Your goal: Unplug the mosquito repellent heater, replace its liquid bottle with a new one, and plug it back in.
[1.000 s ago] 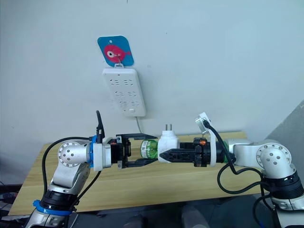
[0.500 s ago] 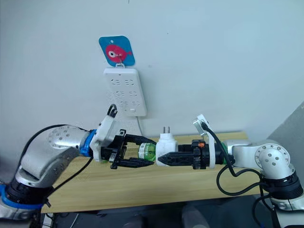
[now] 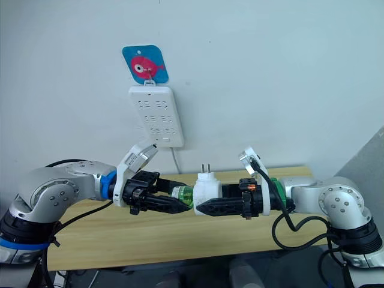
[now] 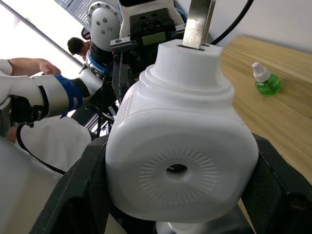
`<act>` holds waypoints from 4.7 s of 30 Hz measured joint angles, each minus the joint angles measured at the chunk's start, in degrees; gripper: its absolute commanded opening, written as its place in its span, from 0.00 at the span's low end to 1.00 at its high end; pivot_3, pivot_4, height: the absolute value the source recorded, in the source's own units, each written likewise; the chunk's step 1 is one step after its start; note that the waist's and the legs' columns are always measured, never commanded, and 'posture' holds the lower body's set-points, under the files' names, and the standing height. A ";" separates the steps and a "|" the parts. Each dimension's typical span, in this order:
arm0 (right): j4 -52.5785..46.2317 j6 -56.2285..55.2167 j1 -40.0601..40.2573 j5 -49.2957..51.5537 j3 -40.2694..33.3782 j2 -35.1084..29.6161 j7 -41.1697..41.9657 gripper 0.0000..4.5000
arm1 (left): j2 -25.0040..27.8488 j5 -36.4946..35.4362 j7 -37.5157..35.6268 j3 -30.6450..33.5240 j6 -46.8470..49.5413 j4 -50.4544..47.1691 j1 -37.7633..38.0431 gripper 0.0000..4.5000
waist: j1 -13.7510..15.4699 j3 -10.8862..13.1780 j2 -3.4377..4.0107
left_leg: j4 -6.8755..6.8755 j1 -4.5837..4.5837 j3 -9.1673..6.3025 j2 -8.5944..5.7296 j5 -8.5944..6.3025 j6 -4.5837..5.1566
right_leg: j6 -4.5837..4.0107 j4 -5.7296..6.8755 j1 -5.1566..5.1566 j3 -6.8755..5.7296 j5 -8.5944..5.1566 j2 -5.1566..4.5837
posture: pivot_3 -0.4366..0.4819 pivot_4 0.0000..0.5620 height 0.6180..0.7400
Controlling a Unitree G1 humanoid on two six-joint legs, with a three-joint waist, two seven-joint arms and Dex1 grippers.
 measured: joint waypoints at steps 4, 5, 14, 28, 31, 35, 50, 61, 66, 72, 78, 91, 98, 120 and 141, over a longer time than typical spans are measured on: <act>0.05 0.27 0.05 0.10 0.02 0.07 -0.32 0.68 | -0.02 3.42 -0.51 0.34 -6.76 -2.30 3.31 0.58 | 0.06 0.00 0.00 | -0.01 0.00 0.01 0.00 0.00 0.00 | 0.00 -0.01 0.00 0.02 0.00 0.00 | 0.33 0.17 1.00; 0.15 0.27 0.05 0.11 0.02 0.14 -0.47 0.68 | -0.03 4.38 -0.53 0.34 -8.36 -2.67 3.84 0.67 | 0.17 0.00 0.00 | 0.00 0.00 0.01 0.00 0.00 0.00 | 0.00 -0.01 0.00 0.02 0.00 0.00 | 0.33 0.17 1.00; 1.66 0.54 0.32 0.73 -1.87 -0.71 -1.67 0.68 | -0.37 13.44 -1.97 1.49 -14.84 -0.26 5.50 1.00 | 0.24 0.01 -0.01 | -0.01 0.00 0.04 -0.01 0.00 0.00 | 0.00 -0.02 0.01 0.03 0.00 0.00 | 0.34 0.17 1.00; 2.66 0.63 0.66 2.50 -1.99 -0.42 -3.18 0.68 | -11.15 34.97 -6.41 4.52 -58.58 3.18 15.46 1.00 | 0.40 0.00 0.00 | 0.04 0.01 0.10 -0.01 0.00 0.00 | -0.01 -0.03 0.03 0.11 0.01 -0.02 | 0.34 0.17 1.00; 2.71 0.63 0.65 2.53 -1.99 -0.39 -3.54 0.68 | -14.59 37.52 -5.76 4.96 -67.87 5.82 15.55 1.00 | 0.38 0.00 0.00 | 0.04 0.00 0.11 -0.01 0.00 0.00 | -0.01 -0.03 0.03 0.12 0.01 -0.02 | 0.34 0.17 1.00; 2.82 0.64 0.65 2.54 -1.99 -0.39 -3.72 0.68 | -17.10 38.65 -5.35 4.81 -74.66 7.54 16.35 1.00 | 0.37 0.00 0.00 | 0.01 0.00 0.10 0.00 0.00 0.00 | -0.02 -0.03 0.03 0.10 0.01 -0.02 | 0.34 0.16 1.00; 2.82 0.78 0.64 2.54 -1.99 -0.18 -3.76 0.68 | -17.65 38.62 -6.59 1.76 -78.07 8.08 16.28 0.60 | 0.19 0.00 0.00 | 0.03 0.01 0.09 -0.01 0.00 0.00 | 0.00 -0.01 0.04 0.09 0.02 -0.02 | 0.33 0.16 1.00; 2.92 0.89 0.64 2.54 -2.44 0.03 -4.05 0.68 | -14.48 35.62 -6.73 0.82 -69.33 5.78 14.63 0.50 | 0.12 0.00 0.00 | 0.03 0.01 0.07 0.00 0.00 0.00 | 0.01 0.00 0.04 0.08 0.01 -0.02 | 0.33 0.16 1.00; 2.67 0.95 0.26 2.49 -2.19 0.13 -3.59 0.68 | -4.05 23.02 -6.07 -0.56 -39.34 -0.28 7.75 0.50 | 0.03 0.02 -0.03 | 0.04 -0.01 -0.01 -0.01 0.00 0.00 | 0.01 0.04 0.04 -0.01 0.01 -0.01 | 0.34 0.16 1.00; 2.25 1.43 0.09 0.62 -2.59 -2.12 -1.44 0.68 | 2.32 11.55 -4.19 1.93 -15.03 0.64 3.89 0.50 | -0.07 0.04 0.00 | -0.02 0.01 0.00 0.01 0.00 0.01 | 0.00 0.02 0.00 -0.03 -0.01 0.00 | 0.34 0.17 1.00; 1.10 1.48 1.01 -0.38 -2.57 -2.13 0.01 0.68 | 2.60 10.29 -3.37 3.03 -9.85 0.55 5.47 0.50 | 0.05 0.05 0.00 | -0.05 0.00 0.01 0.00 0.00 0.00 | -0.02 0.01 -0.02 0.00 -0.02 0.00 | 0.35 0.18 1.00; 18.66 -9.80 2.56 -46.11 12.31 -8.40 -1.85 0.68 | -5.20 25.51 -1.58 6.02 -31.94 0.43 18.20 0.50 | 0.44 0.36 -0.02 | -0.02 0.02 0.22 -0.02 -0.01 -0.01 | -0.02 -0.04 -0.06 0.19 -0.01 -0.07 | 0.37 0.24 1.00; 34.44 -16.26 -1.08 -62.83 18.16 -6.41 3.11 0.68 | -7.37 32.06 -1.24 5.32 -40.31 -0.81 21.86 0.50 | 0.47 1.35 0.12 | -0.03 0.03 0.24 -0.02 0.00 0.00 | -0.03 -0.02 -0.06 0.20 0.00 -0.08 | 0.39 0.26 1.00; 34.74 -12.41 0.27 -70.40 5.20 -6.44 12.21 1.00 | -15.60 35.08 5.37 4.00 -43.08 0.69 22.53 0.50 | 0.78 1.57 0.18 | -0.02 0.01 0.12 -0.09 -0.01 -0.01 | -0.04 0.00 0.01 0.09 0.03 -0.16 | 0.34 0.22 1.00; -2.69 4.67 4.65 -17.52 -23.18 31.94 -15.26 1.00 | -31.16 32.82 21.25 3.04 -39.52 -3.71 19.55 0.50 | -1.75 0.94 0.19 | 0.08 0.11 0.05 -0.13 0.02 -0.03 | 0.22 -0.02 0.25 0.14 0.15 -0.10 | 0.29 0.11 1.00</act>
